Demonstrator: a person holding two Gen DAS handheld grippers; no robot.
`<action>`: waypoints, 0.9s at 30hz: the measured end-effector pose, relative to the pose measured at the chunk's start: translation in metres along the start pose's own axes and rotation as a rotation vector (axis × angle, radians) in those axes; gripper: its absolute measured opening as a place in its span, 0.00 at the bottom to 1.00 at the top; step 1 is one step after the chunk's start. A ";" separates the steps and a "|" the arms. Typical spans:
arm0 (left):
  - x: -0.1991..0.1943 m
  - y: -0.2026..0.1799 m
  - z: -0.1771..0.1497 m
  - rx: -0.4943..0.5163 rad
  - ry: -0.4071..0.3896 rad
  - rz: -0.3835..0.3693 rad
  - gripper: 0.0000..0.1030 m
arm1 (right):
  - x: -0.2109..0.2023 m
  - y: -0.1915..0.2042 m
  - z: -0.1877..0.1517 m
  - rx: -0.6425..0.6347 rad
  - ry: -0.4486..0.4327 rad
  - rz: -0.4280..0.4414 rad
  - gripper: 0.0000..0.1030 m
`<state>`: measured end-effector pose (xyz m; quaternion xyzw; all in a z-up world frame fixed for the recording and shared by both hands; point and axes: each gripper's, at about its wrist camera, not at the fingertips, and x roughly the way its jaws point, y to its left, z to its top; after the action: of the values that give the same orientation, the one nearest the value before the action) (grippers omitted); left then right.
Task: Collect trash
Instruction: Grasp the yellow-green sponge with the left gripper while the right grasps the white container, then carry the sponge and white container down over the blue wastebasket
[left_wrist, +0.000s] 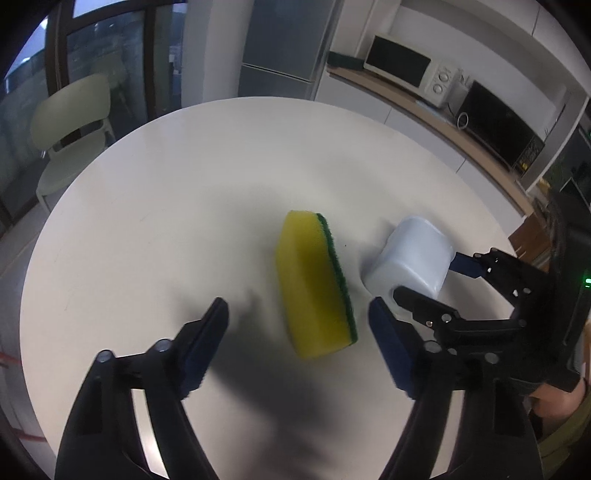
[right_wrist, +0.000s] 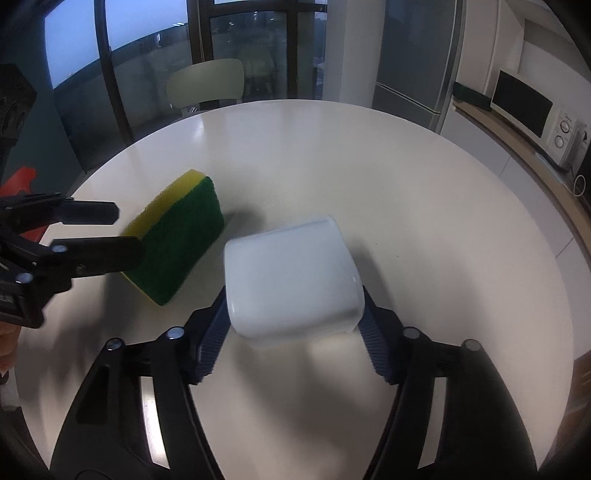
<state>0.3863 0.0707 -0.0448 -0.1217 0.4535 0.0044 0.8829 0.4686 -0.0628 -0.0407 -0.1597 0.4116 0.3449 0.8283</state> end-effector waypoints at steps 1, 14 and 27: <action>0.004 -0.001 0.000 -0.001 0.010 -0.006 0.68 | 0.000 0.000 0.000 0.000 -0.001 0.002 0.57; -0.018 0.001 -0.029 -0.014 -0.027 -0.028 0.22 | -0.041 -0.002 -0.038 0.098 -0.054 -0.054 0.56; -0.083 -0.005 -0.099 0.069 -0.097 -0.031 0.21 | -0.119 0.042 -0.094 0.194 -0.122 -0.084 0.56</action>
<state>0.2588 0.0524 -0.0328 -0.0978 0.4080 -0.0188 0.9075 0.3349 -0.1369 -0.0029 -0.0746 0.3847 0.2772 0.8773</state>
